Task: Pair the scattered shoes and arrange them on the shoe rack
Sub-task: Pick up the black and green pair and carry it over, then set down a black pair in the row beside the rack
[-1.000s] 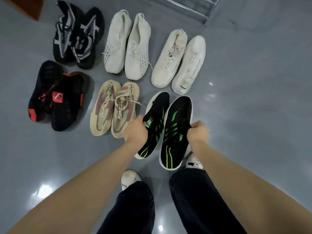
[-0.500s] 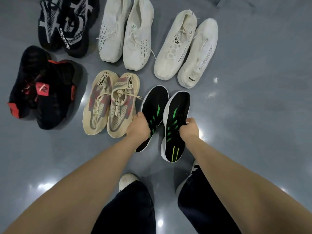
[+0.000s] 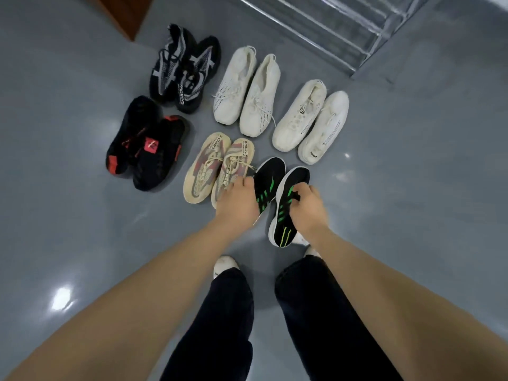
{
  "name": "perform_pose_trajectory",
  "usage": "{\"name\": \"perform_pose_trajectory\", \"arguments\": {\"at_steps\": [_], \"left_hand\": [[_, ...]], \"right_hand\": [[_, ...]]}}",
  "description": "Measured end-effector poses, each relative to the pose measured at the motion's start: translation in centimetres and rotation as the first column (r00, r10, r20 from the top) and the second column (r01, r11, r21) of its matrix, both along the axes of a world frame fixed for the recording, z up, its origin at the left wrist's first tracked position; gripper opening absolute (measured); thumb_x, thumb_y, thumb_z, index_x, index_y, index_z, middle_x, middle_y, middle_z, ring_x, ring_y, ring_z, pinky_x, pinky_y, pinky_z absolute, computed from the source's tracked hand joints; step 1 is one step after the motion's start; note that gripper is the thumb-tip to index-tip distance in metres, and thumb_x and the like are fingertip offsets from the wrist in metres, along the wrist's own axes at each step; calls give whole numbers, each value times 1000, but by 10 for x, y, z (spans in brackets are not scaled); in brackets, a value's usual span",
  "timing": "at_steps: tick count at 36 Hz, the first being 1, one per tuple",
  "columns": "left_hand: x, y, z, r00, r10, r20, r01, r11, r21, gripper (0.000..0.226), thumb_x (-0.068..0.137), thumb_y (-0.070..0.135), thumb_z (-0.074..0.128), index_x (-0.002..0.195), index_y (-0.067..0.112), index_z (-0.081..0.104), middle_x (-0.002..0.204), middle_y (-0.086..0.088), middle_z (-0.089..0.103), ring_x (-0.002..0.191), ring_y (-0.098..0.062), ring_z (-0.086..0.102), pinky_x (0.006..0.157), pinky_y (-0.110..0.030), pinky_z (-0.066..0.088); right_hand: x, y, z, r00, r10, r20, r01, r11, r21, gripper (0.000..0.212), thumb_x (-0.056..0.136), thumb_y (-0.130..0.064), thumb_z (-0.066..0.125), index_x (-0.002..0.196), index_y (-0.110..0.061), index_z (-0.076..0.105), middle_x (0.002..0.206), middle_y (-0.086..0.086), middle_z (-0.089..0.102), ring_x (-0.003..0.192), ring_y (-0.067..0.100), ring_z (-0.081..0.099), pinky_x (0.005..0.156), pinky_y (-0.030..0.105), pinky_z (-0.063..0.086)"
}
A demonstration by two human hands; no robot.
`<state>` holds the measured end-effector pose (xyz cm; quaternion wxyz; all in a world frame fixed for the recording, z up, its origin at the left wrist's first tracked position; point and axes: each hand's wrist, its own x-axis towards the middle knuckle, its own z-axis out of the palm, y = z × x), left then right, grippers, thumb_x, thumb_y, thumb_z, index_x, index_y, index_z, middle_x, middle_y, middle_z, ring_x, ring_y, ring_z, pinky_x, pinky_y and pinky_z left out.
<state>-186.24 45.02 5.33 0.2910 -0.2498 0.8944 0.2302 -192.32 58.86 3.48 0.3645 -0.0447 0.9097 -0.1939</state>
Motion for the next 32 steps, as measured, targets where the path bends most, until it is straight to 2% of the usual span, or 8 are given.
{"name": "perform_pose_trajectory", "arguments": {"at_steps": [3,6,9,13,18,23,27,32], "left_hand": [[6,-18,61,998,33,-61,-33,999,4,35,93,12,45,126,5,41,134,-14,42,121,-34,43,95,-39,38],[11,-38,117,986,126,-113,-123,992,37,33,96,18,42,127,5,43,136,-13,41,119,-34,45,92,-41,38],[24,-63,182,946,247,-211,-238,969,68,32,97,22,42,124,5,46,130,-14,46,117,-33,48,91,-40,40],[49,-88,259,897,292,-331,-295,955,44,29,96,19,42,120,6,50,121,-12,51,109,-32,53,90,-42,44],[92,-95,334,841,386,-379,-400,916,46,28,96,17,42,121,10,51,123,-10,52,109,-30,53,92,-39,43],[146,-91,395,704,605,-372,-618,780,99,30,95,17,43,122,12,53,126,-8,55,113,-27,53,94,-39,45],[197,-70,438,551,728,-408,-757,642,123,28,94,17,43,119,11,55,123,-8,57,110,-26,54,92,-37,46],[260,-26,475,368,815,-448,-867,475,153,29,95,15,42,121,10,54,122,-7,58,109,-26,55,90,-34,47]], "right_hand": [[0,-15,58,998,46,-44,-48,998,-43,38,92,-4,37,127,-12,49,124,7,47,111,27,49,86,36,45],[1,-30,110,993,71,-92,-77,995,-70,35,91,-4,37,122,-12,53,121,7,51,111,27,50,88,38,45],[7,-50,167,982,91,-163,-112,986,-121,28,91,-5,39,111,-10,57,114,7,57,102,27,55,86,39,46],[22,-77,237,965,131,-227,-182,959,-219,24,91,-6,42,108,-10,59,111,6,60,98,26,57,84,37,47],[54,-106,310,942,222,-251,-297,901,-316,20,91,-9,44,104,-16,59,102,3,64,88,24,59,76,37,49],[83,-126,373,885,373,-278,-457,813,-361,20,92,-9,44,105,-17,58,96,-2,63,84,19,58,73,31,45],[108,-134,419,808,488,-331,-589,692,-418,19,92,-10,46,105,-14,59,98,4,66,92,24,60,83,40,49],[148,-130,452,685,632,-363,-727,553,-408,16,91,-11,48,102,-15,59,97,7,67,91,27,62,84,42,50]]}}
